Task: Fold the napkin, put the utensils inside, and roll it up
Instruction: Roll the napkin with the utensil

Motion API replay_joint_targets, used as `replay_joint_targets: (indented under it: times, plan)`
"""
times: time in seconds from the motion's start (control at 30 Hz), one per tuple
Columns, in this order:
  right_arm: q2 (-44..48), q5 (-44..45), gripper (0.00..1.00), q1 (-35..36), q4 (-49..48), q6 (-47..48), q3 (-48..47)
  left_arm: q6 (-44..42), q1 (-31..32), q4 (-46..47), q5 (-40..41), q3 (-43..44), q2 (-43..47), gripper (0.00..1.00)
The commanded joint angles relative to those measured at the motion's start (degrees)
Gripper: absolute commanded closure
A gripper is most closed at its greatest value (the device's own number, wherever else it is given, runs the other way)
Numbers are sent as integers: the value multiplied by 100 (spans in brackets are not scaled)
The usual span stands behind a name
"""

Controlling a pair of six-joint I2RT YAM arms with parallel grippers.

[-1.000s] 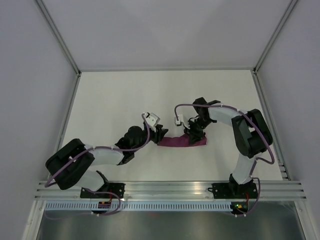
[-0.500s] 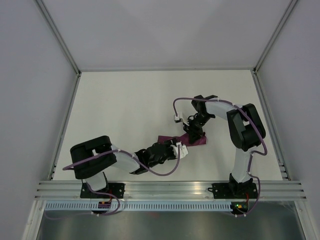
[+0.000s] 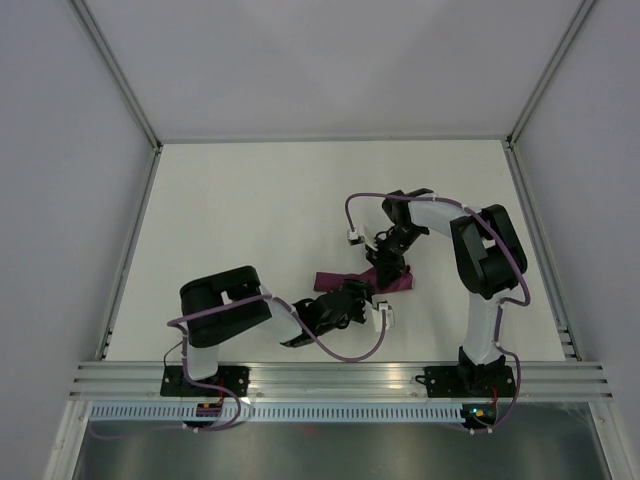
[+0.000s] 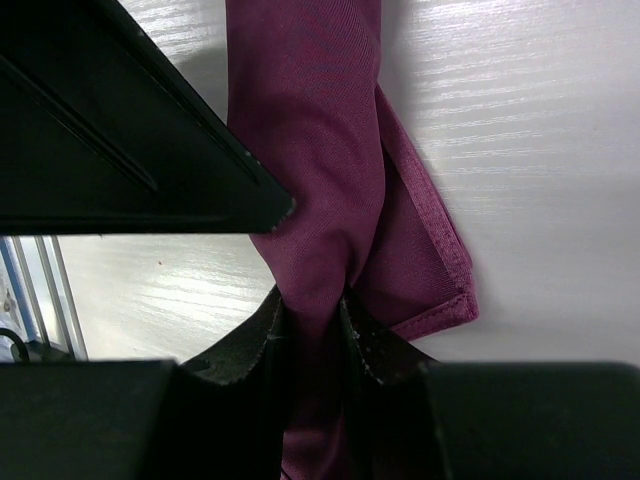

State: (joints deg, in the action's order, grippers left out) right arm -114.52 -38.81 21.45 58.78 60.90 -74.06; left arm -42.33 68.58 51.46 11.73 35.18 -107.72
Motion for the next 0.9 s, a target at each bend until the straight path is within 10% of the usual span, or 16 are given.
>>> replay_joint_targets:
  times: [0.0, 0.27, 0.57, 0.7, 0.87]
  plan:
    - [-545, 664, 89, 8, -245, 317, 226, -583, -81, -154, 5, 138, -240, 41]
    - [-721, 559, 89, -1, 1, 413, 24, -760, -222, -793, 49, 314, -407, 48]
    - [-730, 462, 88, -1, 300, 484, -240, -330, -353, -2051, -390, 753, -390, 89]
    - [-520, 339, 55, -53, 221, 361, -232, -22, -433, -2640, -785, 903, -285, 98]
    - [138, 102, 40, -307, -148, 1, -152, 479, -617, -3106, -1418, 1052, -118, 98]
